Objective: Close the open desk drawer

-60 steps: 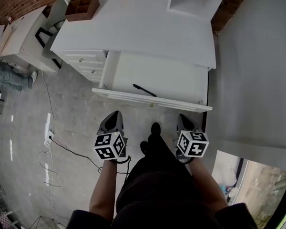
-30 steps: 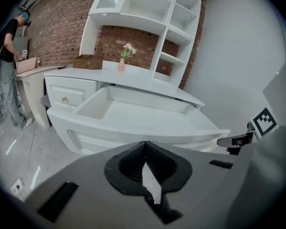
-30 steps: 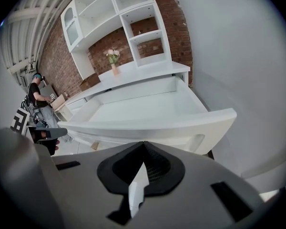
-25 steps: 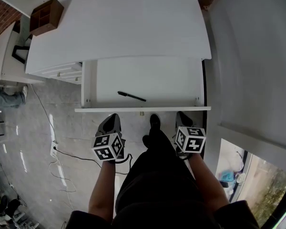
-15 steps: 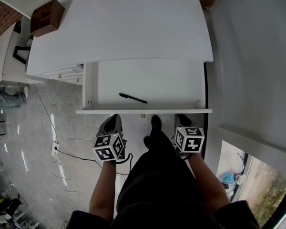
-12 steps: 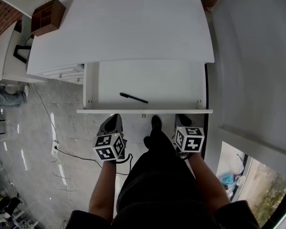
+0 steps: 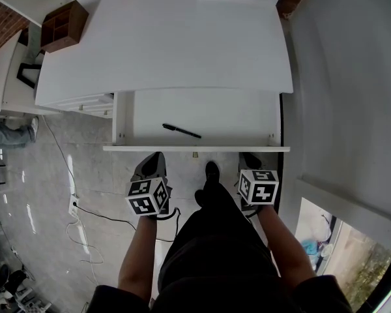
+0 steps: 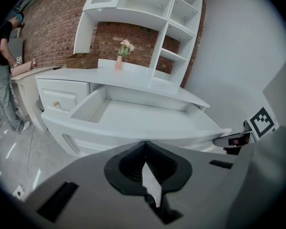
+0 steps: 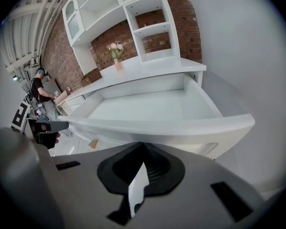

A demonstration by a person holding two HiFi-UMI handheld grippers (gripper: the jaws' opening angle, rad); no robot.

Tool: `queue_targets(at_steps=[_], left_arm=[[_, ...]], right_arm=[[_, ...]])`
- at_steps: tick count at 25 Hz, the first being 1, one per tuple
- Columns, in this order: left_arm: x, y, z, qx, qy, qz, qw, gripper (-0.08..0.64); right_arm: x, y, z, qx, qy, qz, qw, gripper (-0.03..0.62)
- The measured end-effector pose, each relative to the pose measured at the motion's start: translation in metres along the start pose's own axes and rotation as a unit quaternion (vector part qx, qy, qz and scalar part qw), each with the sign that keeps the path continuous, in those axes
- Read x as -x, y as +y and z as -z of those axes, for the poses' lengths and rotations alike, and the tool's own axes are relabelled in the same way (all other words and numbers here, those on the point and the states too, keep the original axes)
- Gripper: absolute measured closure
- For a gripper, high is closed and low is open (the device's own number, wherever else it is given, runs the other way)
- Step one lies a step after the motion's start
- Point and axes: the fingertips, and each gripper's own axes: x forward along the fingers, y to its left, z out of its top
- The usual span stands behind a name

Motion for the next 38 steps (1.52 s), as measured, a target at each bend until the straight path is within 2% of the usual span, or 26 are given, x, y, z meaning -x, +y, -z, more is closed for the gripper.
queue_targets(at_steps=[19, 38], left_arm=[[-0.048, 0.006, -0.051, 0.003, -0.003, -0.005, 1.0, 0.549], [-0.086, 0.012, -0.092, -0.011, -0.011, 0.0, 0.9999, 0.549]], right_arm=[[-0.038, -0.015, -0.058, 0.003, -0.006, 0.002, 1.0, 0.588], [-0.07, -0.012, -0.103, 0.031, -0.016, -0.001, 0.999, 0.588]])
